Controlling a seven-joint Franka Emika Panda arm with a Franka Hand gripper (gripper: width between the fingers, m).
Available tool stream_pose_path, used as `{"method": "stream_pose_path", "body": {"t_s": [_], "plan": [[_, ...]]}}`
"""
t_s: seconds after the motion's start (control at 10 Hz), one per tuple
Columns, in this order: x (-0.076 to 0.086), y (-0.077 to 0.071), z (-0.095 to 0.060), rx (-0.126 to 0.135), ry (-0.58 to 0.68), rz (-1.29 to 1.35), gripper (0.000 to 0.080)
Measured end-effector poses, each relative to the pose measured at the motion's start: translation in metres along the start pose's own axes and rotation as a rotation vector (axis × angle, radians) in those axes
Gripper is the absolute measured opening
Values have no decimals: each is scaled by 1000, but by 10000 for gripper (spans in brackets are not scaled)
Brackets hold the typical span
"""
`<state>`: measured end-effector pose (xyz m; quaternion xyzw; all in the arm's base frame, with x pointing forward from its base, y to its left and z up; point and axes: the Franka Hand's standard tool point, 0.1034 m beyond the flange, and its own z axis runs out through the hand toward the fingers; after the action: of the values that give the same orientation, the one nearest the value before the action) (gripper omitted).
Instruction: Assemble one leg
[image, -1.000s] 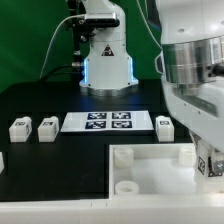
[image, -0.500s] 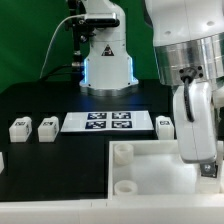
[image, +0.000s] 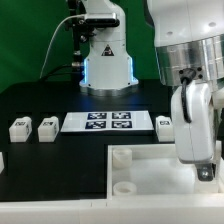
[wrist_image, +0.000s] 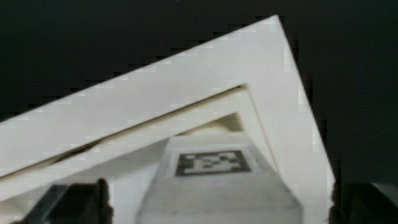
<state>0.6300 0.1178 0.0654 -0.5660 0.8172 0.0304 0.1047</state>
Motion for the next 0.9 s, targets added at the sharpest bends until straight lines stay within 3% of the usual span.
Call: {"method": "stream_pose_path", "body": {"t_s": [0.2,0.9], "plan": [[-4,7,-12,22,-11,-14,642],[-10,11,-13,18,-13,-29,649]]}}
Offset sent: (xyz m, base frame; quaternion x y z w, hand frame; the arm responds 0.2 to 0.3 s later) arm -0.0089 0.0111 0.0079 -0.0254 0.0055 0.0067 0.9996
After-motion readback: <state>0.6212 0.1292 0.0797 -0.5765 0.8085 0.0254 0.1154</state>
